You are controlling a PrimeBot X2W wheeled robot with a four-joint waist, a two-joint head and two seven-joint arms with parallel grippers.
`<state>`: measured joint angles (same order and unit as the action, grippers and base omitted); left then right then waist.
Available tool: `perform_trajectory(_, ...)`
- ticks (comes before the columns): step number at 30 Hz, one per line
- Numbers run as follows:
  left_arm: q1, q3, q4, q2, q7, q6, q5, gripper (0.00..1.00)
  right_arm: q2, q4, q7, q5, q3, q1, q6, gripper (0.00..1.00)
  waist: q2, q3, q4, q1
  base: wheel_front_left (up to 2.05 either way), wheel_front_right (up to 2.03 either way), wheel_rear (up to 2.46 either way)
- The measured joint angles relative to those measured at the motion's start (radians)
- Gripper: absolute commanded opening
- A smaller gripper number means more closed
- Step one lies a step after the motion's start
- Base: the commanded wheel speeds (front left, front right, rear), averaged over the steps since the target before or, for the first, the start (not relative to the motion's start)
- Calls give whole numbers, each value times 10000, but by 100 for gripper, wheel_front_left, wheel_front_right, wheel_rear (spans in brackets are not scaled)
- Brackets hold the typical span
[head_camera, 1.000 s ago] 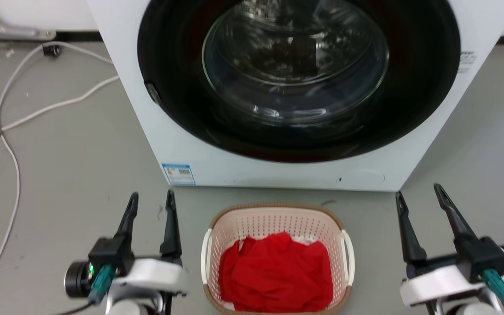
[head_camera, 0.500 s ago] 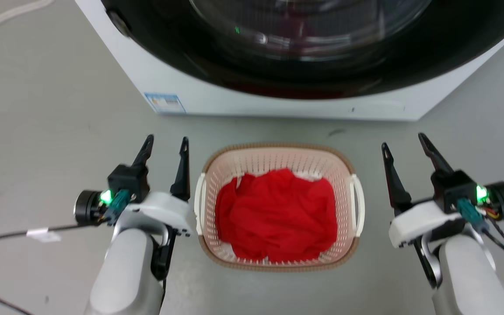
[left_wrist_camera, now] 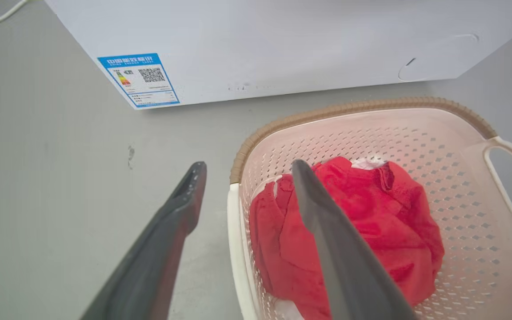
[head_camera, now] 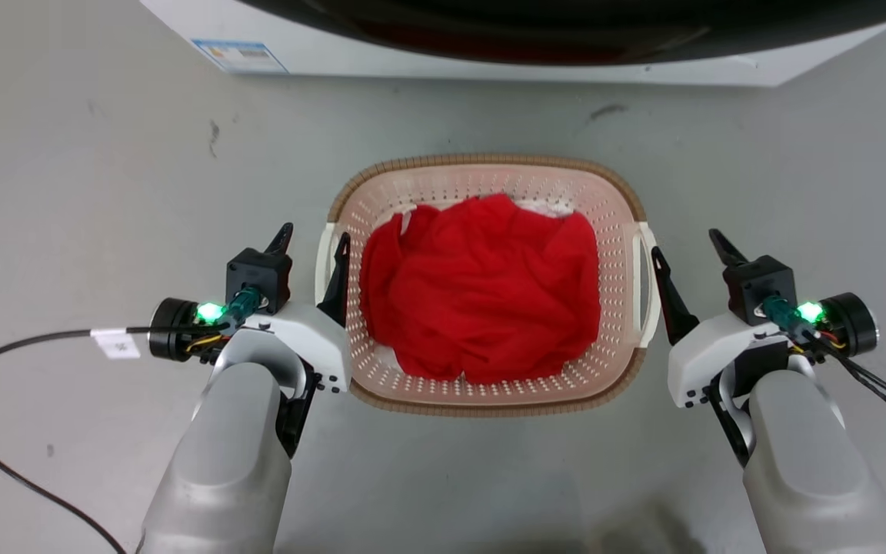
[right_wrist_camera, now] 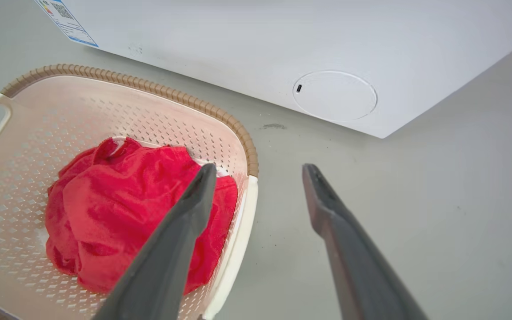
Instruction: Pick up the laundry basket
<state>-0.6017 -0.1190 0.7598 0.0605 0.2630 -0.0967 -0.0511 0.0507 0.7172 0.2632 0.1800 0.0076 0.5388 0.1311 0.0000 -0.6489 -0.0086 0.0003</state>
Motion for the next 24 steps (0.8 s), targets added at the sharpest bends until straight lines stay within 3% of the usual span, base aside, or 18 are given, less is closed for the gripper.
perform_trajectory(13,-718,-309,1791,-36,0,-4,46,100,-2,2314,4,4,201,976,0,100,0,-1021,-1,-1,0,0,0)
perform_trajectory(24,-1289,-786,2692,-71,0,2,188,100,-2,3300,2,63,276,1659,0,100,0,-1653,69,-2,0,0,0)
